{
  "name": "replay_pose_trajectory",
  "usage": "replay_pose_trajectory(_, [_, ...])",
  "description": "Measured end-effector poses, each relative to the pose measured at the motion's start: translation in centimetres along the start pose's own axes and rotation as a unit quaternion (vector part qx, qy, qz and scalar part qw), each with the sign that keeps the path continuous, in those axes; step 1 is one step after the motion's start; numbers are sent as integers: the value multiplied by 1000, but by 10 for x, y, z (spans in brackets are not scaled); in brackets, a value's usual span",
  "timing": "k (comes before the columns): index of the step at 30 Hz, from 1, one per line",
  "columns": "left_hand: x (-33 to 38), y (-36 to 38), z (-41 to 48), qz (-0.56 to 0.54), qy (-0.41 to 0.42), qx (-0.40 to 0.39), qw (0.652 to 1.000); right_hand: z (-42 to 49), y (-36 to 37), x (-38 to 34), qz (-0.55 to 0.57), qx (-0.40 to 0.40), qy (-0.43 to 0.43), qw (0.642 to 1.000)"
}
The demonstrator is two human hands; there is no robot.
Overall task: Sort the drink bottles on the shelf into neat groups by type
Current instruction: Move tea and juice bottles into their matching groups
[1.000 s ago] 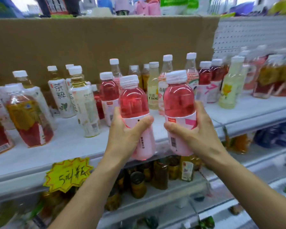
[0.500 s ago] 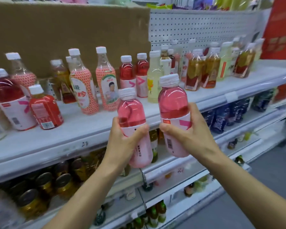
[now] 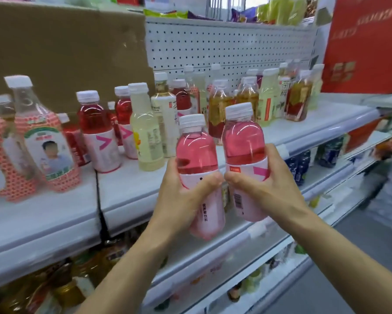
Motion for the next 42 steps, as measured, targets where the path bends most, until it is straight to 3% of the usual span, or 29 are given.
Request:
replay_pose_trajectory(10, [14, 80, 102, 14, -7, 25, 1000, 113, -73, 31, 35, -12, -8, 999])
replay_pose_trajectory(22, [25, 177, 166, 58, -12, 46, 997, 196, -169, 76, 51, -16, -15, 998])
replay_pose_trajectory(34, [38, 332, 241, 67, -43, 152, 985, 308, -327, 132, 59, -70, -13, 996])
replay_pose_trajectory(42, [43, 381, 276, 114, -40, 220, 968, 373, -379, 161, 99, -68, -20, 993])
Point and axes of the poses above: each hand's wrist, its own z-axis towards the middle knuckle, its own y-axis out of the palm, x = y × z, the point moved 8 cm from there along z, towards the middle knuckle, and after that the axes turned 10 degrees about z, right-handed, at the moved point
